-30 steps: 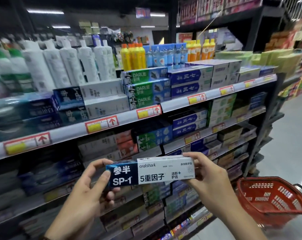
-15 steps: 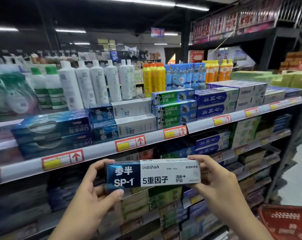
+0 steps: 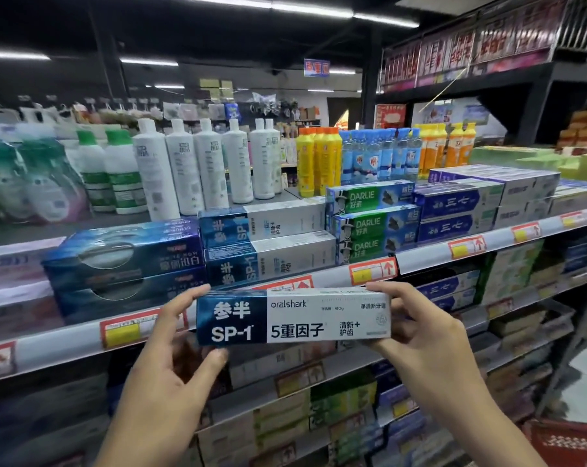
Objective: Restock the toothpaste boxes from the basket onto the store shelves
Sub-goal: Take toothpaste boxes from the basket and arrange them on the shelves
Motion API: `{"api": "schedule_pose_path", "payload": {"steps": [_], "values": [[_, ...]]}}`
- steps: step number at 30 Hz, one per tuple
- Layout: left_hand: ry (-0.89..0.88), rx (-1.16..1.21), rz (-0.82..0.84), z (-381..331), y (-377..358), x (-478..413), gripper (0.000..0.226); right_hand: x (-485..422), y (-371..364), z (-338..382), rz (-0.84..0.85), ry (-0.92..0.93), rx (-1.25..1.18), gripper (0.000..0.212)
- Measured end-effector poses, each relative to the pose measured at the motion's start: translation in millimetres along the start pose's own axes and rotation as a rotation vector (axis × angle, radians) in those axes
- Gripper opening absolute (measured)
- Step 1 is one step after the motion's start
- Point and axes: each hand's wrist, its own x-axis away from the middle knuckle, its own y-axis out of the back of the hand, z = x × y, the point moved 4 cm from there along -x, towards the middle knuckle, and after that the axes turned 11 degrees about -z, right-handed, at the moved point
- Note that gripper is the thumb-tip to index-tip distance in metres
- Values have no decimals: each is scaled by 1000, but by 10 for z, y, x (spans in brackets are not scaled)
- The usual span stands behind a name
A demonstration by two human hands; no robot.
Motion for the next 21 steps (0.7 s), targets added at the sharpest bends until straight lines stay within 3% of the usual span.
{"api": "schedule_pose_path", "payload": {"steps": [5,14,21], "values": [[-98,-188,-92,-37,42,-62,79,-260,-52,46,36,52,-33,60],[-153,-242,-280,-83,57,-95,82,-589,-79,36,95,129,-88,68],[-173,-67,-249,-177,-27,-135,73,-675,-74,-16,101,92,-155,80]]}}
